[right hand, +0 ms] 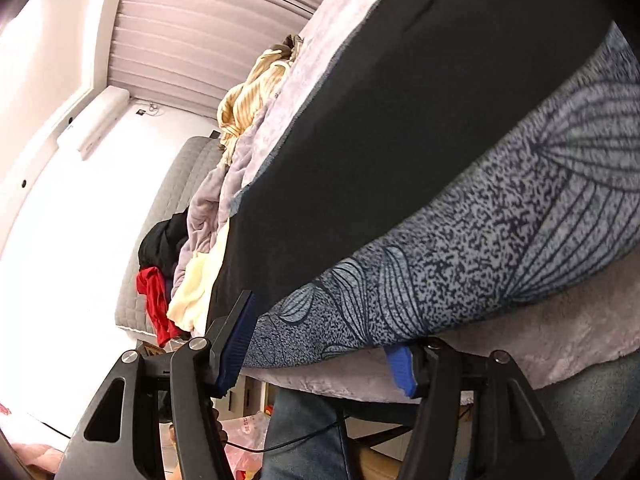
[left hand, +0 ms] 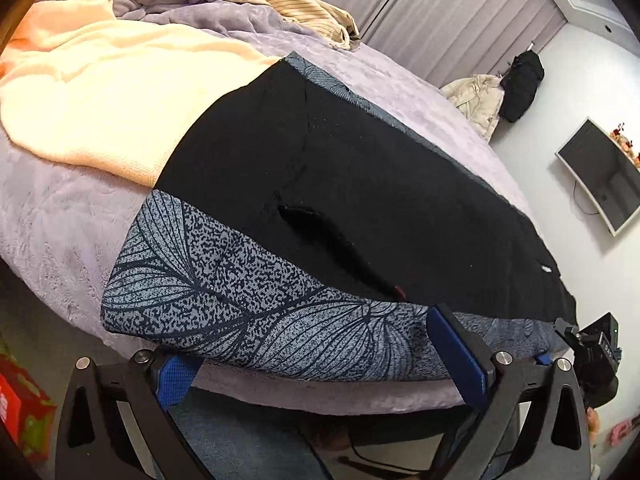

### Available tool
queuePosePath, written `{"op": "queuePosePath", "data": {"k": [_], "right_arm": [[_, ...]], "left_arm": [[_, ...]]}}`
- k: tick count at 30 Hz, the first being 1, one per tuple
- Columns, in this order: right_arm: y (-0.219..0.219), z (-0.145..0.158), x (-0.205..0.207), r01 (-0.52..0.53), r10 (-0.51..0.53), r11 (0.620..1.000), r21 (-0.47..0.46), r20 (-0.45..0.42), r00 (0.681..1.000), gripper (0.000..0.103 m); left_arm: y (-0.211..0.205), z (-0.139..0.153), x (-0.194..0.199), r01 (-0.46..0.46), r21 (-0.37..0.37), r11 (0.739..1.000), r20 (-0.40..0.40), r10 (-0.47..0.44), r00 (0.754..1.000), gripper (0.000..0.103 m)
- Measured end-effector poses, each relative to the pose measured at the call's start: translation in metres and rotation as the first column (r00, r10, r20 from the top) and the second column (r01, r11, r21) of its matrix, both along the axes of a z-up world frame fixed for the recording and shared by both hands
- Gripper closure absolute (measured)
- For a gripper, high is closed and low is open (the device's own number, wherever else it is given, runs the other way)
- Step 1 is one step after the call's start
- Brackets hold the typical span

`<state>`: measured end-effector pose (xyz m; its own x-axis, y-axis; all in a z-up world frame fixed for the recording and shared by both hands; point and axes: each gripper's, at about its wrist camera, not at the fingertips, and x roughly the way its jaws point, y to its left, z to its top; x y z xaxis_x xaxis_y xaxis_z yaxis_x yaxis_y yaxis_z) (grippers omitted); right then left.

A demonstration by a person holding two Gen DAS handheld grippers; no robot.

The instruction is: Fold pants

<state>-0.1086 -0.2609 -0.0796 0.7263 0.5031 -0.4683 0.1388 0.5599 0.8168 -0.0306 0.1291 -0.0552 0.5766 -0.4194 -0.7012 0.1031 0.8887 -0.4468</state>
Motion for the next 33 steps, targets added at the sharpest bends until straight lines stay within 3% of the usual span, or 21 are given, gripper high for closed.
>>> {"op": "queuePosePath", "data": {"k": [4, 6, 7, 11, 13, 18, 19, 20, 21, 22, 24, 29, 33], "right_arm": [[-0.005, -0.004, -0.003, 0.01, -0.01, 0.999, 0.033, -0.002, 1.0, 0.038], [-0.007, -0.003, -0.004, 0.013, -0.013, 0.998, 0.054, 0.002, 1.0, 0.043], [-0.008, 0.0, -0.006, 0.016, -0.017, 0.998, 0.064, 0.019, 1.0, 0.052], [-0.014, 0.006, -0.012, 0.011, -0.016, 0.996, 0.083, 0.066, 0.998, 0.055], [-0.016, 0.002, -0.012, 0.014, -0.017, 0.998, 0.062, 0.045, 0.999, 0.055], [-0.021, -0.012, -0.012, 0.044, -0.045, 0.993, 0.109, 0.014, 0.999, 0.055], [-0.022, -0.013, -0.012, 0.05, -0.052, 0.992, 0.112, 0.012, 0.999, 0.055], [-0.023, -0.014, -0.013, 0.056, -0.057, 0.992, 0.113, 0.009, 0.998, 0.07], [-0.024, -0.013, -0.014, 0.069, -0.07, 0.992, 0.102, 0.006, 0.998, 0.086], [-0.025, -0.012, -0.016, 0.082, -0.082, 0.993, 0.082, -0.001, 0.997, 0.095], [-0.024, -0.004, -0.017, 0.085, -0.086, 0.994, 0.063, 0.017, 0.996, 0.095], [-0.012, 0.056, -0.002, 0.051, -0.035, 0.989, -0.137, 0.111, 0.993, 0.095], [-0.018, 0.107, 0.04, 0.007, 0.038, 0.963, -0.268, 0.163, 0.986, 0.095]], "left_arm": [[-0.006, 0.006, 0.002, -0.012, 0.007, 1.0, 0.016, 0.011, 1.0, 0.006], [-0.004, 0.008, 0.003, -0.025, -0.001, 1.0, 0.013, 0.025, 1.0, 0.015], [-0.002, 0.01, 0.005, -0.03, -0.007, 1.0, 0.009, 0.03, 1.0, 0.02], [0.01, 0.01, 0.005, -0.04, -0.056, 0.998, -0.005, 0.04, 0.999, 0.02], [0.011, 0.009, 0.006, -0.041, -0.058, 0.997, -0.007, 0.04, 0.999, 0.02], [0.004, 0.012, 0.005, -0.046, -0.041, 0.998, 0.005, 0.046, 0.999, 0.02], [0.0, 0.012, 0.005, -0.046, -0.034, 0.998, 0.009, 0.047, 0.999, 0.029], [-0.002, 0.012, 0.006, -0.044, -0.018, 0.999, 0.009, 0.044, 0.999, 0.049], [-0.004, 0.01, 0.005, -0.036, -0.008, 0.999, -0.001, 0.036, 0.999, 0.056], [-0.005, 0.009, 0.006, -0.027, -0.009, 1.0, -0.009, 0.027, 1.0, 0.066], [-0.006, 0.012, 0.006, -0.027, -0.012, 1.0, -0.011, 0.027, 1.0, 0.068], [-0.008, 0.055, 0.013, -0.017, -0.004, 1.0, 0.078, 0.017, 0.997, 0.068], [-0.015, 0.091, 0.045, 0.009, 0.016, 1.0, 0.157, -0.011, 0.988, 0.068]]}}
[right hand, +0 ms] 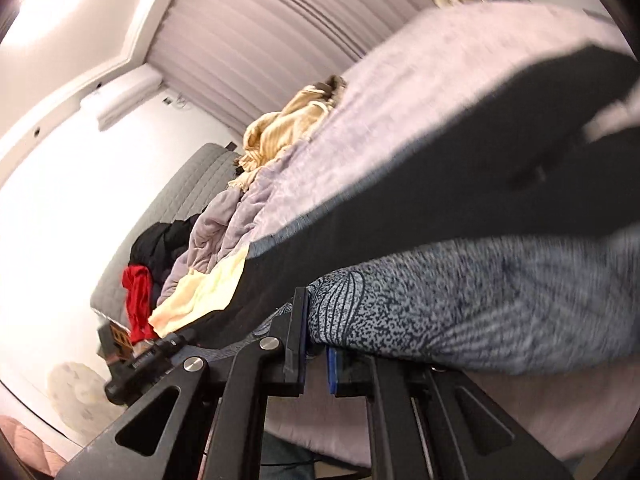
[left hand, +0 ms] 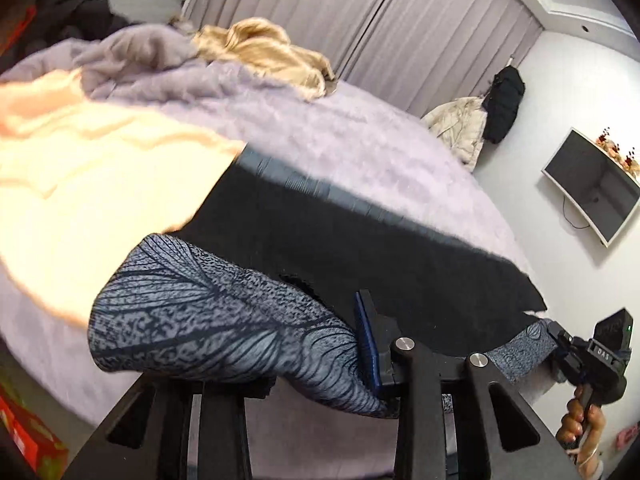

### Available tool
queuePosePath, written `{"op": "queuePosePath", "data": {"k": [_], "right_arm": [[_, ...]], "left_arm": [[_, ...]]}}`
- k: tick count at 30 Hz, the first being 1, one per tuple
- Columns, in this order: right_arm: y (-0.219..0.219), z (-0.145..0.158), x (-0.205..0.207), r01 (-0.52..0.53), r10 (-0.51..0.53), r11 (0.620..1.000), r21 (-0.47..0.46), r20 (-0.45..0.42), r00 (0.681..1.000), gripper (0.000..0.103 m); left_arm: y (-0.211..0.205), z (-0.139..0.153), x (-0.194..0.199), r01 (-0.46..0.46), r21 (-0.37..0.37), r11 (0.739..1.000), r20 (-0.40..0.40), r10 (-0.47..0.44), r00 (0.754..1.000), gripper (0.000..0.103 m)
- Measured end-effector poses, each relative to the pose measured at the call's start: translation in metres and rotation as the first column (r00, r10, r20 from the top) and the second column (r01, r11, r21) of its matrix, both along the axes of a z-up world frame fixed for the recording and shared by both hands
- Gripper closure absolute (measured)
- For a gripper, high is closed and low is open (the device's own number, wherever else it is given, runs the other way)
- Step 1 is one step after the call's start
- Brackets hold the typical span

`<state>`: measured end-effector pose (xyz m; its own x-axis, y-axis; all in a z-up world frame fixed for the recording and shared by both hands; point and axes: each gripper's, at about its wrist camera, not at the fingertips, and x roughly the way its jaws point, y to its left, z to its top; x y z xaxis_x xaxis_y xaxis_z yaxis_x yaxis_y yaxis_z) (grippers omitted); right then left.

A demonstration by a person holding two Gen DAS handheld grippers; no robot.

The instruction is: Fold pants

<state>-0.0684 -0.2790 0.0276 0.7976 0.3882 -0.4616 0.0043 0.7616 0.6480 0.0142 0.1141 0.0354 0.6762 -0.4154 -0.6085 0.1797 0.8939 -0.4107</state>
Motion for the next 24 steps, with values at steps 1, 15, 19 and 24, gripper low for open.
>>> {"op": "queuePosePath", "data": {"k": [1, 15, 19, 24], "right_arm": [[-0.002, 0.011, 0.014, -0.011, 0.011, 0.999, -0.038, 0.005, 1.0, 0.095], [-0.049, -0.061, 0.231, -0.079, 0.028, 0.988, -0.131, -0.349, 0.937, 0.082], [-0.051, -0.058, 0.22, -0.072, 0.039, 0.993, -0.089, -0.32, 0.947, 0.05], [-0.027, -0.015, 0.182, -0.132, 0.111, 0.986, -0.099, -0.19, 0.975, 0.045]], "left_arm": [[-0.004, 0.008, 0.012, 0.0, 0.019, 1.0, 0.019, -0.001, 1.0, 0.068], [-0.027, -0.046, 0.193, -0.125, 0.281, 0.952, -0.064, 0.149, 0.987, 0.022], [-0.022, -0.026, 0.174, -0.109, 0.299, 0.948, -0.017, 0.119, 0.993, 0.022], [-0.031, -0.016, 0.159, -0.013, 0.315, 0.949, -0.002, 0.015, 1.0, 0.022]]}}
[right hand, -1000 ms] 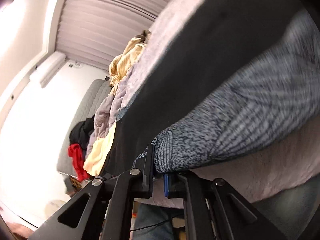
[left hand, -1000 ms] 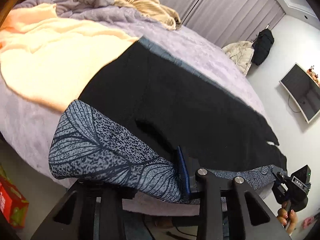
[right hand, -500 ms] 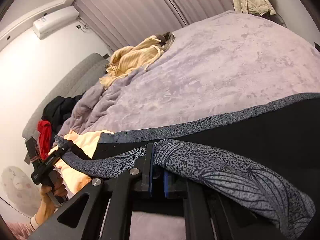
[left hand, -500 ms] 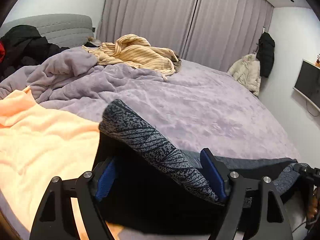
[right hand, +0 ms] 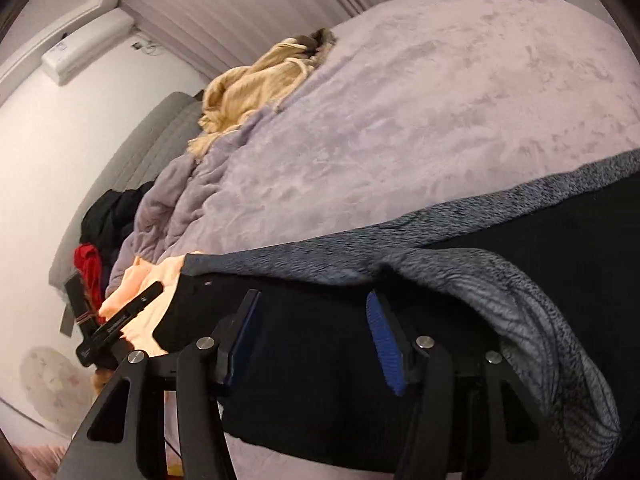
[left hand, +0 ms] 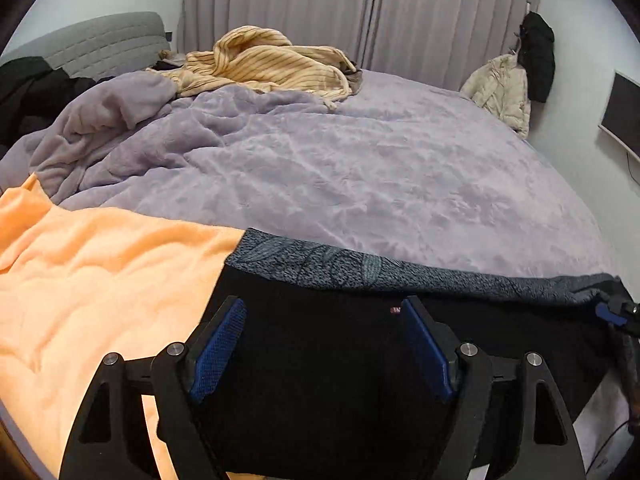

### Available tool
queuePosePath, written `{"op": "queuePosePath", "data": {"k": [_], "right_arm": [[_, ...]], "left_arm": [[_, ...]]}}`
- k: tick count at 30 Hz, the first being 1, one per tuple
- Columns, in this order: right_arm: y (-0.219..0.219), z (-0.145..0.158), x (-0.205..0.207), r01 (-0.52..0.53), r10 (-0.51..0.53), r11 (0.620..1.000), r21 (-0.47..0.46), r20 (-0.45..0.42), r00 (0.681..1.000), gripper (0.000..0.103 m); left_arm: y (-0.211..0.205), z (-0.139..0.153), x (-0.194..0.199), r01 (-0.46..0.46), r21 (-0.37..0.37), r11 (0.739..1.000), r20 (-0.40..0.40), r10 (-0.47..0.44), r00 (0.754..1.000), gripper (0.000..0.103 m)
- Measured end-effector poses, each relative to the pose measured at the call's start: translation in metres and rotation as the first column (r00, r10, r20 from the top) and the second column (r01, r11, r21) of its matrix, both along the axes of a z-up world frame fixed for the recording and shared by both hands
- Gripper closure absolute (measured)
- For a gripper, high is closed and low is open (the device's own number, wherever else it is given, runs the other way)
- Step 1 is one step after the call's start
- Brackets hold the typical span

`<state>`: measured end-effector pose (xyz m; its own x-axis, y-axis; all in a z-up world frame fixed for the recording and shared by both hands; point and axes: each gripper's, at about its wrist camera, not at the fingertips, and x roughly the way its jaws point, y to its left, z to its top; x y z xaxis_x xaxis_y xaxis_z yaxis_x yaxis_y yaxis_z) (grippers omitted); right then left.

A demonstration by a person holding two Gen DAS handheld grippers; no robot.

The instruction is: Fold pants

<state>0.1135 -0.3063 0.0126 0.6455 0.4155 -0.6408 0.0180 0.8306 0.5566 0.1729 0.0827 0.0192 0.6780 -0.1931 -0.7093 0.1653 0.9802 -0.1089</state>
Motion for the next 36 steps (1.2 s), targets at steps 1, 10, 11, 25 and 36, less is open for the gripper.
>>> {"op": "queuePosePath", "data": {"k": [1, 10, 11, 25, 36], "right_arm": [[0.009, 0.003, -0.002, -0.024, 0.024, 1.0, -0.011, 0.008, 1.0, 0.045], [0.008, -0.02, -0.04, 0.059, -0.059, 0.998, 0.007, -0.01, 0.998, 0.045], [0.001, -0.014, -0.062, 0.085, -0.085, 0.996, -0.001, 0.017, 0.996, 0.045], [-0.158, -0.013, -0.361, 0.673, -0.674, 0.737, 0.064, 0.0, 0.739, 0.032], [-0.184, -0.091, -0.349, 0.581, -0.61, 0.699, 0.417, -0.077, 0.789, 0.074]], "left_arm": [[-0.009, -0.009, 0.001, 0.018, 0.014, 1.0, -0.015, -0.017, 1.0, 0.022], [-0.064, -0.018, -0.038, 0.161, 0.117, 0.98, -0.034, -0.158, 0.987, 0.022], [-0.073, -0.011, -0.045, 0.191, 0.135, 0.972, -0.017, -0.191, 0.982, 0.022], [-0.266, -0.035, -0.087, 0.51, 0.024, 0.86, -0.159, -0.501, 0.851, 0.022], [-0.272, -0.036, -0.095, 0.48, 0.075, 0.874, -0.156, -0.465, 0.871, 0.022]]}}
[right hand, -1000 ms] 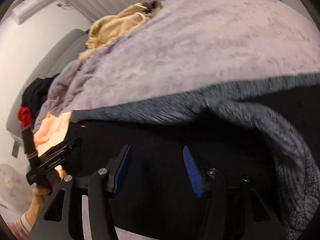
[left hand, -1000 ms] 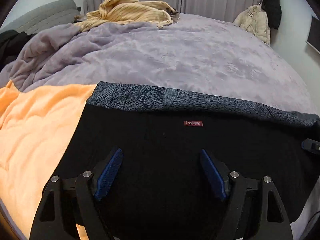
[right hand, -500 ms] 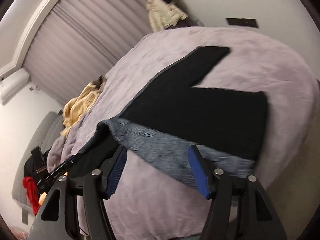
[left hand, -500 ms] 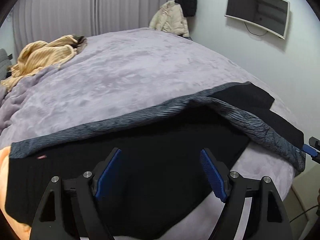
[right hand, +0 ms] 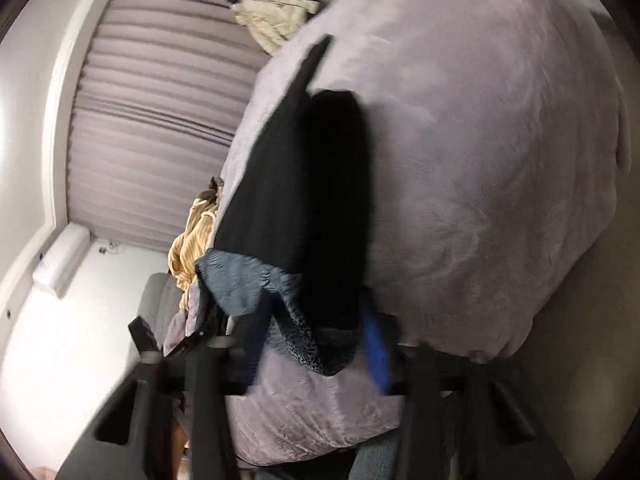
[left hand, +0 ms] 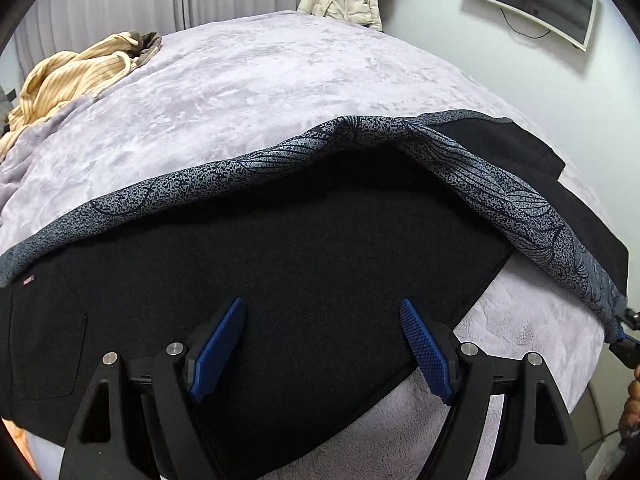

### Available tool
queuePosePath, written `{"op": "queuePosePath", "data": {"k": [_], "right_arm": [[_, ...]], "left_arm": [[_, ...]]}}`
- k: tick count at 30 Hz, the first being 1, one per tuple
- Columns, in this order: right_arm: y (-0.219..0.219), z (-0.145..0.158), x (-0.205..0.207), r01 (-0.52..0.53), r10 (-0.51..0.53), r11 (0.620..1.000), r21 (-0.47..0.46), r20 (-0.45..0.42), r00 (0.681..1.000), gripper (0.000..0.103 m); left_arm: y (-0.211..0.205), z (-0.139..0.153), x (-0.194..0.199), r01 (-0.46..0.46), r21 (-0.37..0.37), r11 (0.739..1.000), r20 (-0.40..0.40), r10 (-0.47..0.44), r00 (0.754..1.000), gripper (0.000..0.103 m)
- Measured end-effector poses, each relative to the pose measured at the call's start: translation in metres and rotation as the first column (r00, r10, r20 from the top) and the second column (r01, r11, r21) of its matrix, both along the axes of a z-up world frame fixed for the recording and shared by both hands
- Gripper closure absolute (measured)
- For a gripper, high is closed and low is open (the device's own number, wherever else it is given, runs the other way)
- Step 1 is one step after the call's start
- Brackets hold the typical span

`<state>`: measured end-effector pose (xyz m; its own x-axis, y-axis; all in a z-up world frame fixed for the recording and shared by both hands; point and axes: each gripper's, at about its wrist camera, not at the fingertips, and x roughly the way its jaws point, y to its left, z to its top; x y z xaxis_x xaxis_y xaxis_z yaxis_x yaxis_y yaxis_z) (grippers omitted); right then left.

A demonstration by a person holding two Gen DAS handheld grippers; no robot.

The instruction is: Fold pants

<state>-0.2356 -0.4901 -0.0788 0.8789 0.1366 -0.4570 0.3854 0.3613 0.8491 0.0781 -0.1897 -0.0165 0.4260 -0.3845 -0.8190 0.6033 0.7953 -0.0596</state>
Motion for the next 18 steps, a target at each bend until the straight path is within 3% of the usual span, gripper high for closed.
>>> {"op": "queuePosePath", "data": {"k": [2, 4, 10, 14, 15, 18], "right_arm": [[-0.003, -0.006, -0.005, -0.006, 0.0, 0.997, 0.073, 0.076, 0.997, 0.085], [-0.002, 0.003, -0.008, -0.026, 0.006, 0.993, 0.111, 0.173, 0.985, 0.085], [-0.023, 0.098, 0.035, -0.088, 0.105, 0.994, -0.072, 0.286, 0.952, 0.085], [-0.059, 0.158, 0.083, -0.06, 0.11, 0.98, -0.192, 0.262, 0.959, 0.085], [-0.069, 0.169, 0.1, -0.043, 0.095, 0.974, -0.222, 0.23, 0.969, 0.085], [-0.095, 0.19, 0.144, 0.032, -0.014, 0.923, -0.384, 0.048, 0.999, 0.068]], "left_arm": [[-0.003, 0.001, -0.002, -0.001, 0.009, 1.0, 0.001, 0.001, 1.0, 0.022], [-0.007, 0.005, -0.003, 0.014, 0.0, 1.0, -0.012, -0.014, 1.0, 0.022], [-0.053, 0.022, 0.001, 0.1, -0.016, 0.995, 0.024, -0.099, 0.995, 0.022], [-0.081, 0.03, 0.018, 0.104, -0.046, 0.994, 0.022, -0.103, 0.994, 0.022], [-0.088, 0.032, 0.025, 0.098, -0.049, 0.994, 0.022, -0.097, 0.995, 0.022], [-0.109, 0.037, 0.05, 0.047, -0.035, 0.998, 0.02, -0.047, 0.999, 0.022]]}}
